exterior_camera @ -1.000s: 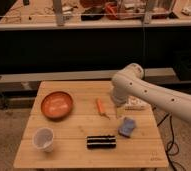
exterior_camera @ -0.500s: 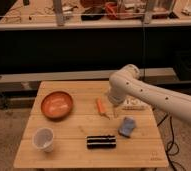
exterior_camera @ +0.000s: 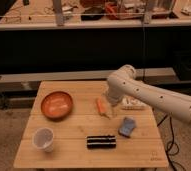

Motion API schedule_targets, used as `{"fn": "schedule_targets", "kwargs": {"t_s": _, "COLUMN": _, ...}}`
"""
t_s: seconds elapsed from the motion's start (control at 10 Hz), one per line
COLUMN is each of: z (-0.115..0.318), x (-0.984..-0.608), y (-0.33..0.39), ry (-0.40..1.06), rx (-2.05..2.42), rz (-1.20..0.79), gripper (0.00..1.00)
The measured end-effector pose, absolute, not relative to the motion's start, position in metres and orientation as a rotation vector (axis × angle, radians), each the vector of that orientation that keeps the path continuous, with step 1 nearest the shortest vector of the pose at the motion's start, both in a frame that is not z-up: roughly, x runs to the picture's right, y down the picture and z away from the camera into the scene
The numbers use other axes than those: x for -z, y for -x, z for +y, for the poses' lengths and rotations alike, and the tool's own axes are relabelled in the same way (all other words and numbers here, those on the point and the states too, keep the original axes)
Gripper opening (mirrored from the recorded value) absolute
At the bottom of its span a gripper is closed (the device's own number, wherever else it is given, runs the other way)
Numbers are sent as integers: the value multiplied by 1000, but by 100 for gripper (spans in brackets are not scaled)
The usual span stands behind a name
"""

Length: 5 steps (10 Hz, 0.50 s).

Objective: Place the pepper in the ceramic bowl

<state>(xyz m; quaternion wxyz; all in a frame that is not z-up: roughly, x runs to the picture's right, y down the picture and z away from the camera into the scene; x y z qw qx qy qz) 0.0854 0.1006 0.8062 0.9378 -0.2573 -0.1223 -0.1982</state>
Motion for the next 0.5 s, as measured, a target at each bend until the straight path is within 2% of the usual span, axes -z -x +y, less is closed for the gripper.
{"fn": "schedule_targets", "kwargs": {"t_s": 0.5, "z": 102, "x": -823, "y": -77, "ry": 526, "rx": 462, "rz": -276, "gripper": 80}}
